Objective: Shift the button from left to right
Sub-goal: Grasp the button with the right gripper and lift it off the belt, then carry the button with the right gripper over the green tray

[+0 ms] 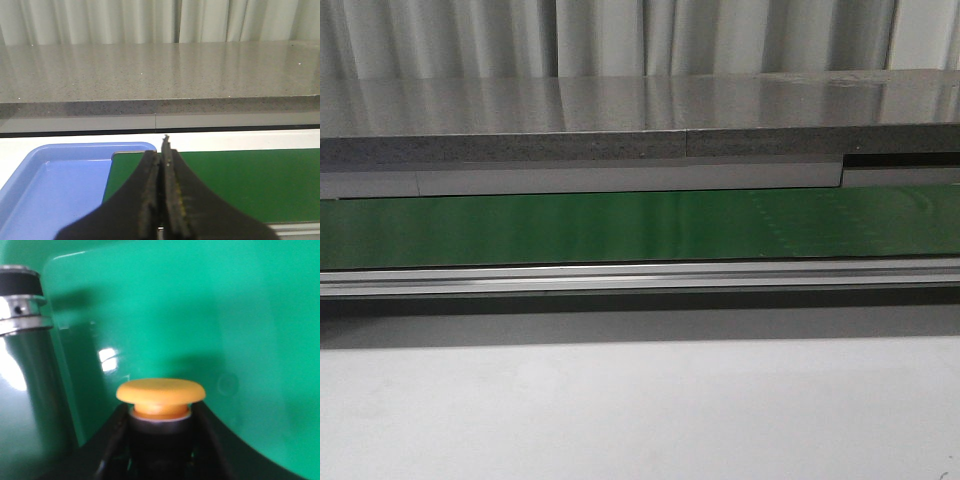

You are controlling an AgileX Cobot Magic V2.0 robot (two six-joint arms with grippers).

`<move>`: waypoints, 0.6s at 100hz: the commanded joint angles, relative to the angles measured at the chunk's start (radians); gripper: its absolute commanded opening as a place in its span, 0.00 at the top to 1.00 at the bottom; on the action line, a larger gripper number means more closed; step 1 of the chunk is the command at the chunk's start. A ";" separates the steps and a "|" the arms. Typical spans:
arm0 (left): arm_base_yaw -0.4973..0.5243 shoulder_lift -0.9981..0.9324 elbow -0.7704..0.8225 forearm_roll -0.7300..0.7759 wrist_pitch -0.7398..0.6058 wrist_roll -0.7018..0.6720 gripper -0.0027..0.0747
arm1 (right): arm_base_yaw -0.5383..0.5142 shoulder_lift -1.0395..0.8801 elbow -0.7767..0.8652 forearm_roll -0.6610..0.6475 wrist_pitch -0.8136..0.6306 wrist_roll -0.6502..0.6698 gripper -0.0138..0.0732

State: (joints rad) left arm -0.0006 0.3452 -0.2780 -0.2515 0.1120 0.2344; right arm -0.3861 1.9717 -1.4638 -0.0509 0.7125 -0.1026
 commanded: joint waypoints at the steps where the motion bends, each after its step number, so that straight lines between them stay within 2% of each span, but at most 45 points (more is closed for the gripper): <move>1: -0.006 0.008 -0.032 -0.013 -0.076 -0.004 0.99 | -0.006 -0.053 -0.032 0.013 -0.026 -0.011 0.75; 11: -0.006 0.008 -0.032 -0.013 -0.076 -0.004 0.99 | -0.006 -0.053 -0.032 0.022 -0.026 -0.011 0.66; 27: -0.006 0.008 -0.032 -0.013 -0.076 -0.004 0.99 | -0.006 -0.053 -0.032 0.022 -0.019 -0.011 0.45; 38: -0.006 0.008 -0.032 -0.013 -0.076 -0.004 0.99 | -0.006 -0.053 -0.032 0.022 -0.019 -0.011 0.35; 47: -0.006 0.008 -0.032 -0.013 -0.076 -0.004 0.99 | -0.006 -0.053 -0.032 0.022 -0.019 -0.011 0.31; 60: -0.006 0.008 -0.032 -0.013 -0.076 -0.004 0.99 | -0.006 -0.053 -0.032 0.022 -0.018 -0.011 0.31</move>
State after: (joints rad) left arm -0.0006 0.3452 -0.2780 -0.2515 0.1120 0.2344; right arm -0.3861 1.9736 -1.4638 -0.0298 0.7170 -0.1026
